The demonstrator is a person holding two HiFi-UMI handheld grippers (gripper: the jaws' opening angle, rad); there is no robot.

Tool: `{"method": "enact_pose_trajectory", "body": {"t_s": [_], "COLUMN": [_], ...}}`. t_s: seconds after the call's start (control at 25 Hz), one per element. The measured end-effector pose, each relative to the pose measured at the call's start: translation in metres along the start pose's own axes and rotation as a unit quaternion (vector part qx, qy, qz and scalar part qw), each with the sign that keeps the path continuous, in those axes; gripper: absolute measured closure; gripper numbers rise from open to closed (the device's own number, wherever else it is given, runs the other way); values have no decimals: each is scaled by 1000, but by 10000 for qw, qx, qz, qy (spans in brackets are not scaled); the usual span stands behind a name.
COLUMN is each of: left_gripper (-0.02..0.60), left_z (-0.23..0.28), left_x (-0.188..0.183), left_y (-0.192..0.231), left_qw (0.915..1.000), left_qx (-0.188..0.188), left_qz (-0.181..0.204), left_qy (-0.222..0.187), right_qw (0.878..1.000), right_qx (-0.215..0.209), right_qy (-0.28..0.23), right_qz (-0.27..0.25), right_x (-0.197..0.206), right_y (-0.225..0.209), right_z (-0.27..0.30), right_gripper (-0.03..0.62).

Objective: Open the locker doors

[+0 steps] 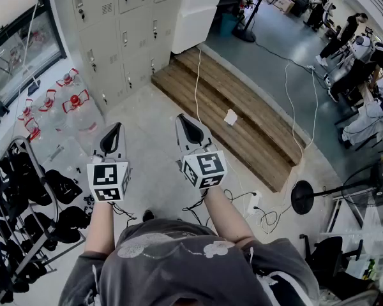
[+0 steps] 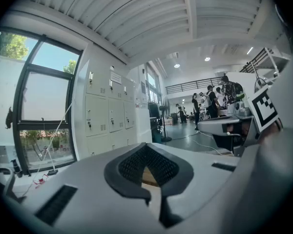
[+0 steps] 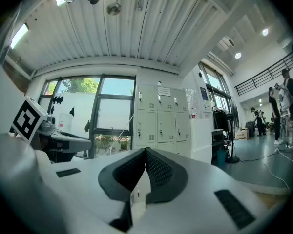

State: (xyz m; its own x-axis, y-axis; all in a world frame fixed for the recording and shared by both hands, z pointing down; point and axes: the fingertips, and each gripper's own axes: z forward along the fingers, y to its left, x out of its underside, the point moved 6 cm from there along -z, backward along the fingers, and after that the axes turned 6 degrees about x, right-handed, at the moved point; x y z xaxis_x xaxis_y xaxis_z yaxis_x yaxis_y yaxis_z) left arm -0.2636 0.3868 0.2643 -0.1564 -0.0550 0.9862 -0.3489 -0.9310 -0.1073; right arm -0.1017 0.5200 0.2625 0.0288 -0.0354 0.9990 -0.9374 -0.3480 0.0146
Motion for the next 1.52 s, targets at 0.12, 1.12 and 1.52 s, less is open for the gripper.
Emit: {"method": "enact_pose_trajectory", "body": {"t_s": [0.12, 1.12, 1.52], "left_gripper": [574, 467, 571], "left_z": [-4, -29, -18], "left_x": [-1, 7, 26], "left_y": [-5, 75, 104], "left_qw": [10000, 9989, 9980], "left_qx": [10, -175, -320], "left_qz": [-20, -251, -520], "left_qy": [-4, -369, -175], "right_qw": [10000, 9980, 9977], "right_qx": [-21, -607, -543], "right_qy": [14, -33, 140], "right_qz": [59, 179, 376], "right_x": [-1, 1, 9], "right_y": [0, 80, 78], "right_z": [-6, 43, 79], "right_gripper": [566, 334, 281]}}
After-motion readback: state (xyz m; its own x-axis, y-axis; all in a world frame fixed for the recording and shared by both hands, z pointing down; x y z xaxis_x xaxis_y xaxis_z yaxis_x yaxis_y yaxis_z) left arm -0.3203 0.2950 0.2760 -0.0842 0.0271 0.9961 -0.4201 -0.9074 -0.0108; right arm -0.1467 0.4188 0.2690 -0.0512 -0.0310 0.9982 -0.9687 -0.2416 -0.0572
